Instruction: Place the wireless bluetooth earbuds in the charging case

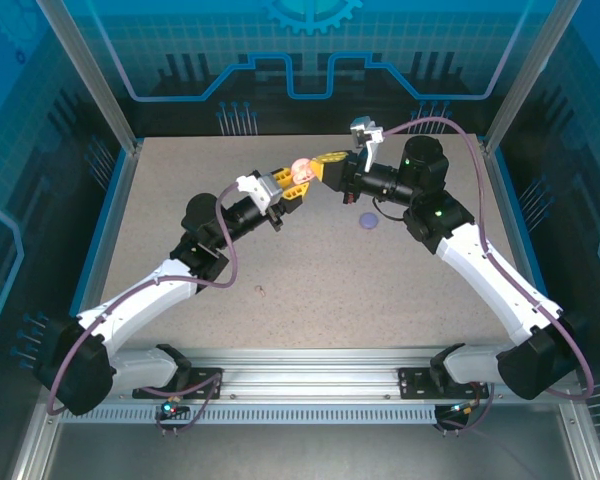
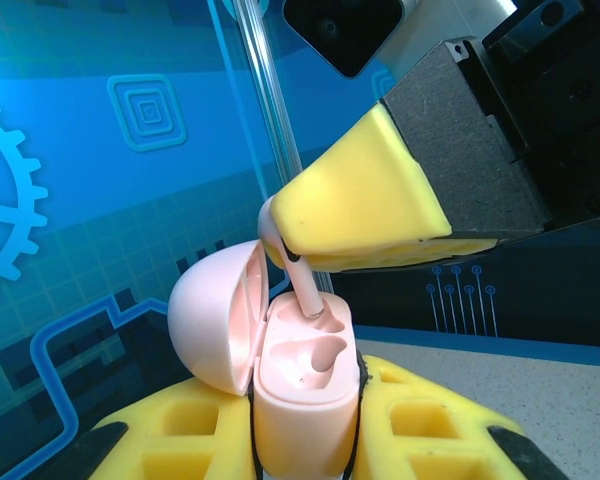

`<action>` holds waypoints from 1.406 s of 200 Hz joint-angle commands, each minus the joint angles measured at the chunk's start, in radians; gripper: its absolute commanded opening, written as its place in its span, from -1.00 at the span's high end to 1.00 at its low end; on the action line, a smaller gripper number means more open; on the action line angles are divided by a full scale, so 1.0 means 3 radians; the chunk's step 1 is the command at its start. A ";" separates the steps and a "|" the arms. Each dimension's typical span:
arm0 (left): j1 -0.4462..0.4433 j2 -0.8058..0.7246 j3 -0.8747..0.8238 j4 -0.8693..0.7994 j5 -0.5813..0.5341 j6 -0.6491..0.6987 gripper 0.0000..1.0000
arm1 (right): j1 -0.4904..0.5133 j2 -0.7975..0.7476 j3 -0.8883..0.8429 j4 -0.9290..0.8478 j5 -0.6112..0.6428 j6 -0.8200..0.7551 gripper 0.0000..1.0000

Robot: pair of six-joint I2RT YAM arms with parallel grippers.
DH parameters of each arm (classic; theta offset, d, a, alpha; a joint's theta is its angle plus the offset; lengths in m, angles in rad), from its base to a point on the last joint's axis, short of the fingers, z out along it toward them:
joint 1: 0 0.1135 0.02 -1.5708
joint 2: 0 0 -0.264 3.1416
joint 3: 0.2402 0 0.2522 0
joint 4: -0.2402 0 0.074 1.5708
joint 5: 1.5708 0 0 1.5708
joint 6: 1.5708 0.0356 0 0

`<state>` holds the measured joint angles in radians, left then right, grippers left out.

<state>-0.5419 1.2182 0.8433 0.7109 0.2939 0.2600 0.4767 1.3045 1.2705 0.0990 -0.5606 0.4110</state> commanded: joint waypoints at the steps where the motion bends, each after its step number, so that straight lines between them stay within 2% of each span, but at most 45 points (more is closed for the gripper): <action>1: -0.0014 -0.0027 0.0152 0.0148 0.0022 -0.0068 1.00 | -0.0056 0.0002 -0.0011 0.0046 -0.0084 0.0047 0.99; 135: -0.0055 0.0020 0.0214 0.0112 0.0020 0.0006 1.00 | 0.0029 0.0080 0.0044 -0.0096 -0.0207 -0.0035 1.00; 281: -0.0056 0.0020 0.0222 0.0117 -0.0090 0.0031 1.00 | 0.0033 0.0005 0.0045 -0.0579 -0.0047 -0.0359 1.00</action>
<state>-0.5529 1.2312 0.8570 0.6563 0.2852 0.2634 0.4797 1.3151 1.2842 0.0151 -0.5842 0.3302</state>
